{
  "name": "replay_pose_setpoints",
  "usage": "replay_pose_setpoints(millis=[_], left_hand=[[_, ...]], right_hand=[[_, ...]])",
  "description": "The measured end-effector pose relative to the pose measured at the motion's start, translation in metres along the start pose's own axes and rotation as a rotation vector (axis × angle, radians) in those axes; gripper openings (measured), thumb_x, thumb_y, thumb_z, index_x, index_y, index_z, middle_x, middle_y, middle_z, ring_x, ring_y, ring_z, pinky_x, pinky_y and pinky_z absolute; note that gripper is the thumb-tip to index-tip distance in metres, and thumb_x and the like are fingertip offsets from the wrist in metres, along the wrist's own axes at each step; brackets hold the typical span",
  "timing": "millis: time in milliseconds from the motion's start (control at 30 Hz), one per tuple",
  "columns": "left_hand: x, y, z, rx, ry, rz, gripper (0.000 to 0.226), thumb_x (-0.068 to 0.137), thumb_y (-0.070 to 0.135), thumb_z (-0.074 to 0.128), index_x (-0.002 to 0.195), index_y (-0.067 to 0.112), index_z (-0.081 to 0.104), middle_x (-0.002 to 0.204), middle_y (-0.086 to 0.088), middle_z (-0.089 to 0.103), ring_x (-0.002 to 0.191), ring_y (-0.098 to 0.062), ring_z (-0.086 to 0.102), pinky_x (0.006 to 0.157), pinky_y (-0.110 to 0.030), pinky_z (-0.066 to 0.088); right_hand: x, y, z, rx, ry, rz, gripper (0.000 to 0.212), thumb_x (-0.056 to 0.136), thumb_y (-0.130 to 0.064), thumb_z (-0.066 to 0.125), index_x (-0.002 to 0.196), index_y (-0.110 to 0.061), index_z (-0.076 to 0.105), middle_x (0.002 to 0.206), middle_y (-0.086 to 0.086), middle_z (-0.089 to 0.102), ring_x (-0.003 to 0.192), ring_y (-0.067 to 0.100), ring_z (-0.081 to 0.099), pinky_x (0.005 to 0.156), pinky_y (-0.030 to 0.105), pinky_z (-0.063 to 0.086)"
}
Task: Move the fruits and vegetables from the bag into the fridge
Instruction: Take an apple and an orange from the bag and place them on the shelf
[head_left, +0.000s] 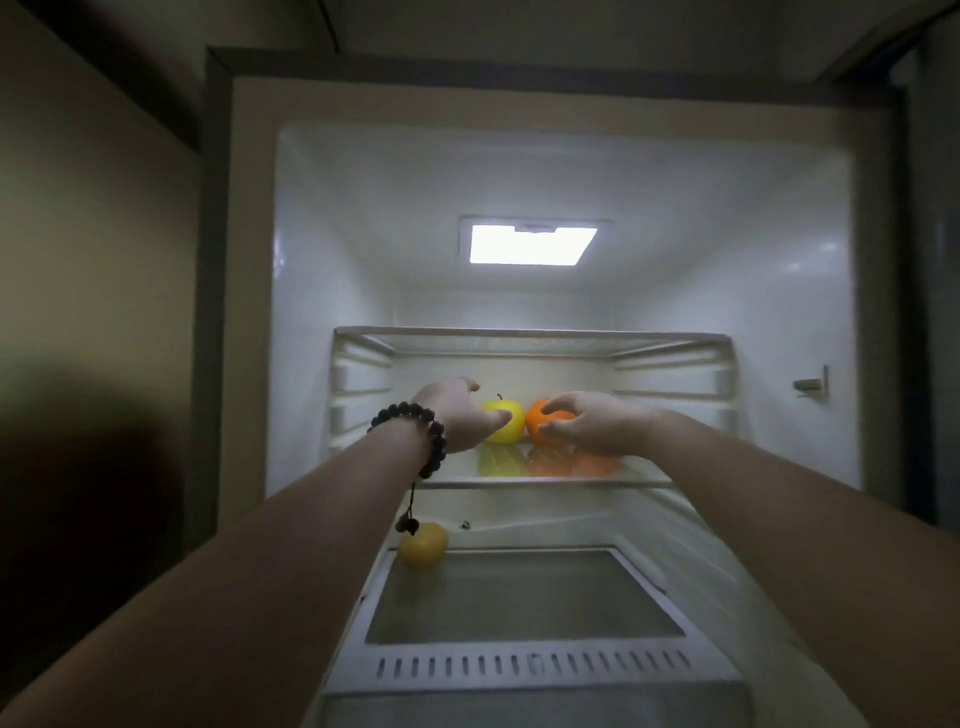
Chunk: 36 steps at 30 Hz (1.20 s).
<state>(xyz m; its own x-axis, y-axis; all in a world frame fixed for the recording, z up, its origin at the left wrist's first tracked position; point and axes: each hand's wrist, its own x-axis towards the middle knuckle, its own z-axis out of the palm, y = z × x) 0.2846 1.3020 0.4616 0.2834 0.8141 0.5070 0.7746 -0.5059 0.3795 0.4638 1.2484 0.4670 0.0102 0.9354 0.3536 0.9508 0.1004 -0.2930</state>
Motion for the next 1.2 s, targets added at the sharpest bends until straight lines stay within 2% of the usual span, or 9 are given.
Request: replay_pose_setpoints(millis=[133, 300, 400, 500, 633, 800, 1067, 1200], left_hand=[[-0.055, 0.002, -0.005, 0.026, 0.077, 0.062, 0.068, 0.085, 0.057, 0.050, 0.142, 0.021, 0.037, 0.144, -0.006, 0.044, 0.130, -0.025, 0.042, 0.106, -0.042, 0.037], [-0.120, -0.002, -0.013, -0.043, 0.166, 0.122, 0.059, 0.086, 0.053, 0.050, 0.134, 0.019, 0.046, 0.135, -0.005, 0.052, 0.125, -0.024, 0.046, 0.102, -0.041, 0.040], [-0.149, -0.005, -0.012, -0.067, 0.187, 0.123, 0.059, 0.087, 0.052, 0.049, 0.134, 0.017, 0.047, 0.133, -0.006, 0.053, 0.124, -0.023, 0.045, 0.102, -0.040, 0.039], [-0.173, -0.007, -0.009, -0.031, 0.163, 0.119, 0.063, 0.088, 0.056, 0.043, 0.139, 0.019, 0.042, 0.140, -0.004, 0.047, 0.131, -0.021, 0.039, 0.106, -0.041, 0.035], [-0.202, -0.004, -0.005, -0.009, 0.149, 0.105, 0.062, 0.091, 0.057, 0.035, 0.141, 0.021, 0.040, 0.143, -0.002, 0.044, 0.133, -0.021, 0.036, 0.105, -0.043, 0.030], [-0.244, 0.008, 0.007, -0.154, 0.128, 0.078, 0.060, 0.093, 0.054, 0.034, 0.142, 0.020, 0.037, 0.144, -0.003, 0.044, 0.134, -0.020, 0.035, 0.110, -0.043, 0.028], [-0.311, 0.027, 0.026, -0.305, 0.098, 0.193, 0.058, 0.094, 0.051, 0.038, 0.143, 0.023, 0.034, 0.147, 0.002, 0.038, 0.137, -0.015, 0.029, 0.112, -0.040, 0.021], [-0.355, 0.051, 0.041, -0.310, 0.009, 0.253, 0.060, 0.093, 0.054, 0.036, 0.146, 0.026, 0.029, 0.151, 0.004, 0.032, 0.141, -0.014, 0.022, 0.115, -0.038, 0.017]], right_hand=[[-0.047, -0.019, 0.015, -0.027, 0.131, -0.022, 0.043, 0.093, -0.040, 0.050, 0.131, -0.019, 0.049, 0.139, 0.009, 0.044, 0.125, 0.024, 0.044, 0.100, 0.028, 0.033], [-0.102, -0.044, 0.035, -0.028, 0.276, 0.000, 0.049, 0.093, -0.041, 0.048, 0.132, -0.012, 0.048, 0.148, 0.012, 0.034, 0.137, 0.024, 0.030, 0.110, 0.031, 0.025], [-0.134, -0.060, 0.044, -0.017, 0.297, 0.030, 0.050, 0.095, -0.040, 0.046, 0.136, -0.011, 0.044, 0.151, 0.015, 0.029, 0.142, 0.025, 0.022, 0.113, 0.031, 0.018], [-0.162, -0.070, 0.052, 0.005, 0.323, 0.061, 0.054, 0.095, -0.039, 0.045, 0.141, -0.012, 0.038, 0.154, 0.013, 0.025, 0.144, 0.024, 0.016, 0.115, 0.031, 0.013], [-0.198, -0.079, 0.062, 0.040, 0.362, 0.114, 0.053, 0.095, -0.039, 0.045, 0.140, -0.012, 0.039, 0.153, 0.010, 0.028, 0.142, 0.022, 0.021, 0.115, 0.034, 0.017], [-0.246, -0.085, 0.079, 0.031, 0.383, 0.213, 0.052, 0.096, -0.041, 0.041, 0.142, -0.018, 0.035, 0.155, 0.005, 0.024, 0.144, 0.020, 0.016, 0.116, 0.037, 0.016], [-0.337, -0.069, 0.088, -0.027, 0.404, 0.275, 0.052, 0.097, -0.041, 0.038, 0.144, -0.022, 0.031, 0.157, 0.002, 0.016, 0.144, 0.018, 0.012, 0.115, 0.034, 0.016], [-0.392, -0.060, 0.094, -0.071, 0.416, 0.333, 0.052, 0.096, -0.040, 0.041, 0.144, -0.021, 0.031, 0.157, 0.002, 0.017, 0.144, 0.018, 0.014, 0.117, 0.034, 0.017]])
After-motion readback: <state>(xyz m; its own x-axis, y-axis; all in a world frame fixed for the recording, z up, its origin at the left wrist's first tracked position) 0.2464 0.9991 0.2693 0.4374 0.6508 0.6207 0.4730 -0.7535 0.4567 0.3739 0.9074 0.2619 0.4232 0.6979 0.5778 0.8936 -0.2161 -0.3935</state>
